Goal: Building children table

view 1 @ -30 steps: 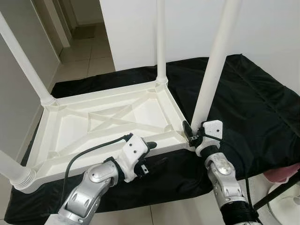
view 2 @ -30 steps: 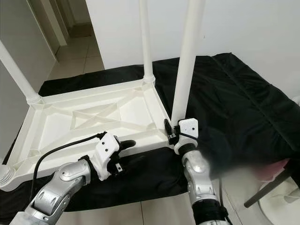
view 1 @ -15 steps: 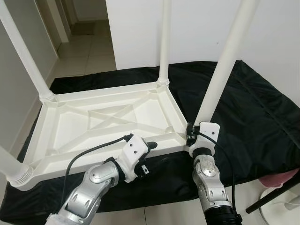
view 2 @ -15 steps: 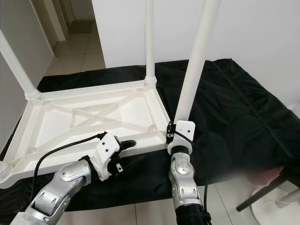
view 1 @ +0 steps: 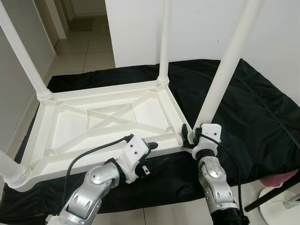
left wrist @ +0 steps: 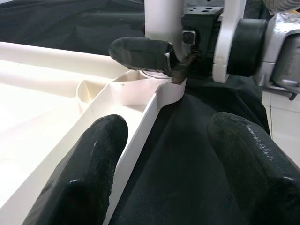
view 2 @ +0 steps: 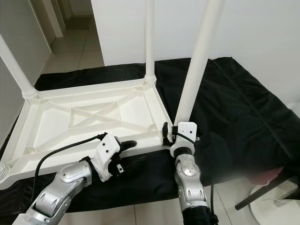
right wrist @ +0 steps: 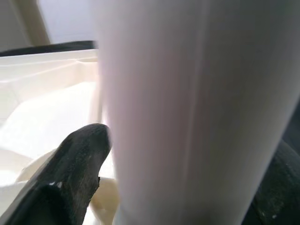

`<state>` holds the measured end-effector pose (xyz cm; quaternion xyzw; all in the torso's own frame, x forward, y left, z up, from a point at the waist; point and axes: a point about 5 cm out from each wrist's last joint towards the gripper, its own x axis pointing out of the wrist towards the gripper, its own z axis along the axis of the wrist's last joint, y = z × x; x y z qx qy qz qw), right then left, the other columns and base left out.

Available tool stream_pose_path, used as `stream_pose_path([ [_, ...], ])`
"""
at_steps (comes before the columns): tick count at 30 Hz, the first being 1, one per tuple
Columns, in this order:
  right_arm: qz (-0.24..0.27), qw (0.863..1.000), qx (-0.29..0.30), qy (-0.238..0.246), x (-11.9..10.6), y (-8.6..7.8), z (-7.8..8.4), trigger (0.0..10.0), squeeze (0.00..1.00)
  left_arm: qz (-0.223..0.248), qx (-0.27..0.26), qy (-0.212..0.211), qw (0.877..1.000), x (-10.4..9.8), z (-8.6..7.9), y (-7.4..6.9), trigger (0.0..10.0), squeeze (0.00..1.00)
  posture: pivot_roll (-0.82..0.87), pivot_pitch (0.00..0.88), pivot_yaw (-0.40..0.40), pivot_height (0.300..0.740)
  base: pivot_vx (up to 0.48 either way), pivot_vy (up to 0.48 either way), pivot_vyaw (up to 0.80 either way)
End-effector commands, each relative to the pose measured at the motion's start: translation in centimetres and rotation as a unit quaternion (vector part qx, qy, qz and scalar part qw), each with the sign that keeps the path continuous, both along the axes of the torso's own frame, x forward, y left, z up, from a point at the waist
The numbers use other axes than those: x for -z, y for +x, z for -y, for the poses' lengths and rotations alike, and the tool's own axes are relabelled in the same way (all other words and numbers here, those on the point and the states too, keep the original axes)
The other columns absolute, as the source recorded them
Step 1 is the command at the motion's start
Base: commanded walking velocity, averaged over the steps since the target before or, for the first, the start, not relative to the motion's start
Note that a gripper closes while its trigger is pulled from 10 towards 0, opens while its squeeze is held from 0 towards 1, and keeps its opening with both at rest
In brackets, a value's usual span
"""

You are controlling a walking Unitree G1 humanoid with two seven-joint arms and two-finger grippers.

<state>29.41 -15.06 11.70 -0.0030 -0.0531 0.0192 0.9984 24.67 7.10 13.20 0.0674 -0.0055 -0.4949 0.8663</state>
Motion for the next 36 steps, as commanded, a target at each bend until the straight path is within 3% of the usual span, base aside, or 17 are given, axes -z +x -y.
stream_pose_path([
  [1,0.001,1.0,-0.015,0.006,0.1,-0.2,-0.3,10.0,0.0,0.0,-0.001,0.007,1.0,0.2,-0.1,-0.1,10.0,0.0,-0.07,0.0,0.037,0.74,0.0,0.0,0.0],
  [2,0.003,0.998,-0.057,-0.012,0.4,-0.4,0.1,10.0,0.0,0.0,0.002,0.008,1.0,0.2,0.0,-0.1,10.0,0.0,-0.07,0.0,0.041,0.74,0.0,0.0,0.0],
  [8,0.01,0.996,-0.086,-0.028,0.2,-0.3,0.8,10.0,0.0,0.002,0.003,0.009,1.0,0.2,0.0,-0.1,10.0,0.0,-0.07,0.0,0.039,0.74,0.0,0.0,0.0],
  [19,0.037,0.997,-0.06,-0.027,-0.5,-1.8,1.0,10.0,0.0,0.018,-0.021,-0.007,1.0,-0.9,-0.4,0.1,10.0,0.0,-0.06,0.0,0.028,0.74,0.0,0.0,0.0],
  [27,0.059,0.998,-0.011,-0.005,-1.0,-4.7,1.8,10.0,0.0,0.031,-0.093,-0.049,0.994,-2.6,-2.1,0.9,10.0,0.0,-0.07,0.0,0.048,0.74,0.0,0.0,0.0],
  [35,0.056,0.998,-0.019,-0.016,-0.9,-6.4,1.7,10.0,0.0,0.03,-0.115,-0.062,0.991,-2.5,-2.5,0.5,10.0,0.0,-0.07,0.0,0.058,0.74,0.0,0.0,0.0],
  [36,0.045,0.998,-0.038,-0.024,-0.2,-7.2,1.3,4.5,0.0,0.029,-0.124,-0.063,0.99,-2.4,-2.8,0.5,10.0,0.0,-0.07,0.0,0.058,0.74,0.0,0.0,0.0],
])
